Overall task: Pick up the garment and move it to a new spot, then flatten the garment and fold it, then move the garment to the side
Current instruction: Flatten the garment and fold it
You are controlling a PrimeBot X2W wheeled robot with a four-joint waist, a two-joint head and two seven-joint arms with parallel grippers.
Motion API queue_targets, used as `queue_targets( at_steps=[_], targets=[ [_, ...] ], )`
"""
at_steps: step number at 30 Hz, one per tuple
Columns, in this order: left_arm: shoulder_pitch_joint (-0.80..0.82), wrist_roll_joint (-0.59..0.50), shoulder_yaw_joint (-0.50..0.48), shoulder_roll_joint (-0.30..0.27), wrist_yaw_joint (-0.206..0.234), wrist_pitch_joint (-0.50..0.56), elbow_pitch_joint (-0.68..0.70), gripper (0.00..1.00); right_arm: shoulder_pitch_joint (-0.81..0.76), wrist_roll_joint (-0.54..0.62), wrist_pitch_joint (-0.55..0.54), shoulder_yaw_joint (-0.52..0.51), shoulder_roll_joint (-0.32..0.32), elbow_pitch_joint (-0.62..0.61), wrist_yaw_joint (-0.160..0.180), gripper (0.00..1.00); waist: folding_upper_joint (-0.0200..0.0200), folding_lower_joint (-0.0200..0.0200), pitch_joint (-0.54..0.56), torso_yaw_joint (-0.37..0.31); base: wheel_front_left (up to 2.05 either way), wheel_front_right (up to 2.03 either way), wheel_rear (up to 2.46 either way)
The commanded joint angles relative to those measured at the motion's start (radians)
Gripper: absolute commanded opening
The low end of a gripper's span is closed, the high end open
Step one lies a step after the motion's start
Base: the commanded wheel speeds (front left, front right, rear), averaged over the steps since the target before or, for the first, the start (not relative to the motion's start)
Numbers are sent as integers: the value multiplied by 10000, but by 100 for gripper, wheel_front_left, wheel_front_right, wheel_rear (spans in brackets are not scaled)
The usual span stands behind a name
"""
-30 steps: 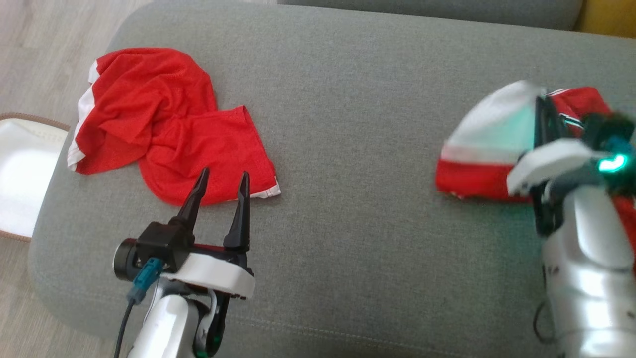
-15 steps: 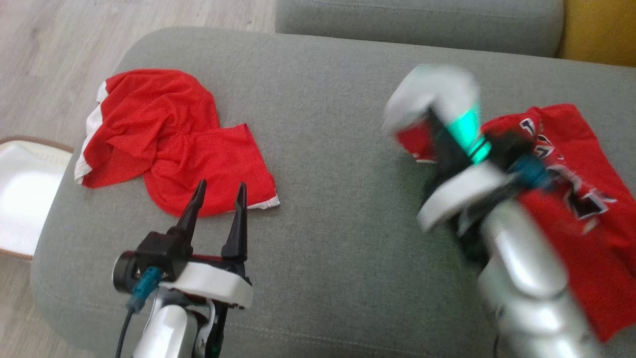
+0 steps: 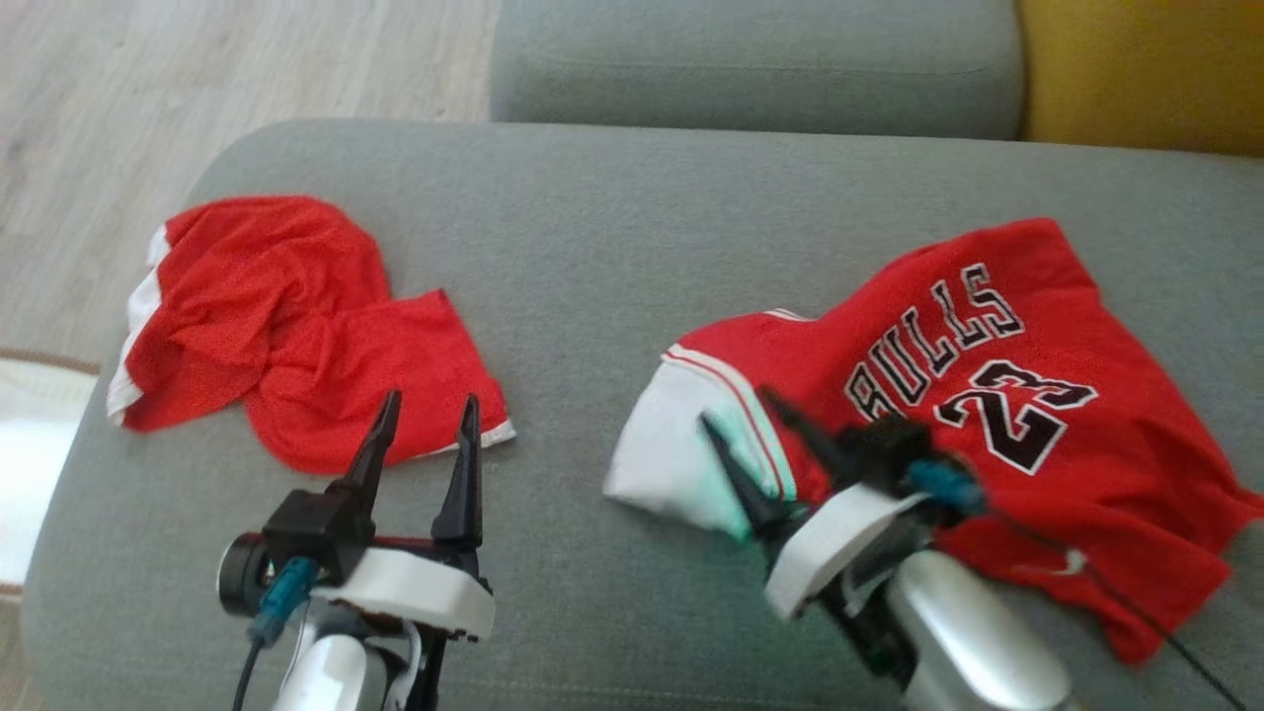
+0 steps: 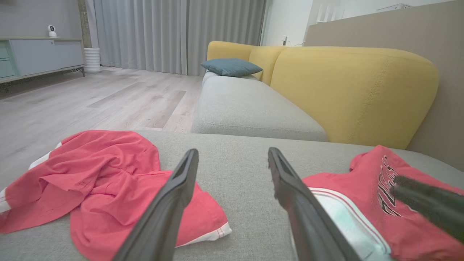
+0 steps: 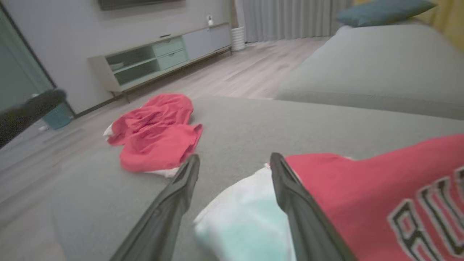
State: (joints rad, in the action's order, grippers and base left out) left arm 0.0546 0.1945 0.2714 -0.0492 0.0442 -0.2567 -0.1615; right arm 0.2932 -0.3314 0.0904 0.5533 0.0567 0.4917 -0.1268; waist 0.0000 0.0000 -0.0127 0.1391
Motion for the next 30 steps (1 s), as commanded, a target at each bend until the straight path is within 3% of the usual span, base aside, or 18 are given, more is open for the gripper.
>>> queue_targets(
  at_steps=[1,10,18,30],
  targets=[
    [298,-37,-427,-10,29,-51,349,100,324,49,193,-202,-64,-410,-39,100,0,0,118,-185,0,0,0],
    [222,132,-440,-10,122,-51,740,100,91,1455,452,-3287,-64,-1420,-39,100,0,0,345,-785,0,0,0],
    [139,218,-376,-10,164,-51,879,100,-1619,1428,881,-5110,-64,-2716,-39,100,0,0,339,-1135,0,0,0],
    [123,167,-386,-10,92,-51,835,100,-2201,1238,1004,-5391,-64,-3047,-39,100,0,0,248,-1564,0,0,0]
  ],
)
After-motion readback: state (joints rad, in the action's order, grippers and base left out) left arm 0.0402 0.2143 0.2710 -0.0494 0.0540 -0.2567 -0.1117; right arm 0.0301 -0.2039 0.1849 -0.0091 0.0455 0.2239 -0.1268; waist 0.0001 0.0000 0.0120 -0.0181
